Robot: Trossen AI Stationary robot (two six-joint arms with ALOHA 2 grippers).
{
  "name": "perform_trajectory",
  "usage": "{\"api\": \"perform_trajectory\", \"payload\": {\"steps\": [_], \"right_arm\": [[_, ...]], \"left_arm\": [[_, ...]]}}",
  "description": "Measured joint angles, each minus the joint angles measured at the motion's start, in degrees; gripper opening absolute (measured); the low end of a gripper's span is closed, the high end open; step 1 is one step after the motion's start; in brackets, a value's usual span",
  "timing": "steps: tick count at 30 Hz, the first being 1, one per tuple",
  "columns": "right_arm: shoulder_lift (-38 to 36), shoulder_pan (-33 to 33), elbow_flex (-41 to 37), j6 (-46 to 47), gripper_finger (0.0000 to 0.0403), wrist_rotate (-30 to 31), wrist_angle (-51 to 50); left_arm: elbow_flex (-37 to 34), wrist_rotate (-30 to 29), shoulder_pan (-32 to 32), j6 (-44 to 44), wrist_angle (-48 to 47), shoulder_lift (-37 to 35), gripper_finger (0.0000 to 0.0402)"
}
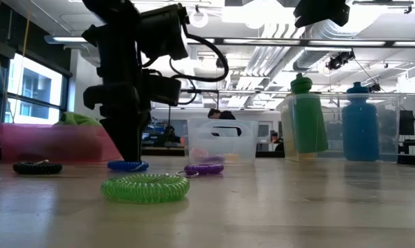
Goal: Pick & Place Sports Items
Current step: Put the blue spring keychain into the left transparent bin
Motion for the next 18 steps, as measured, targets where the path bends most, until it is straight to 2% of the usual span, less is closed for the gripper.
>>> {"api": "perform_trajectory", "payload": {"steps": [3,7,11,13,18], "right_arm": [[0.0,0.0,0.0,0.0,0.0128,0.0,0.0],[0.0,0.0,0.0,0.0,0.0128,1.0,0.0],[0.0,0.0,0.0,0.0,0.0128,1.7,0.0],[0.0,0.0,0.0,0.0,0.0128,1.7,0.0],[0.0,0.0,0.0,0.0,0.0128,1.7,0.1]], "left_arm": [[0.0,1.2,0.0,0.0,0.2,-0.3,0.0012],[-0.1,1.8,0.0,0.0,0.3,-0.3,0.002],[-0.2,4.6,0.0,-0.2,0.0,-1.2,0.0008],[-0.4,6.3,-0.2,-0.3,-0.9,-2.8,0.0005],[-0.2,5.5,0.1,-0.6,-0.2,-8.7,0.0008]]}}
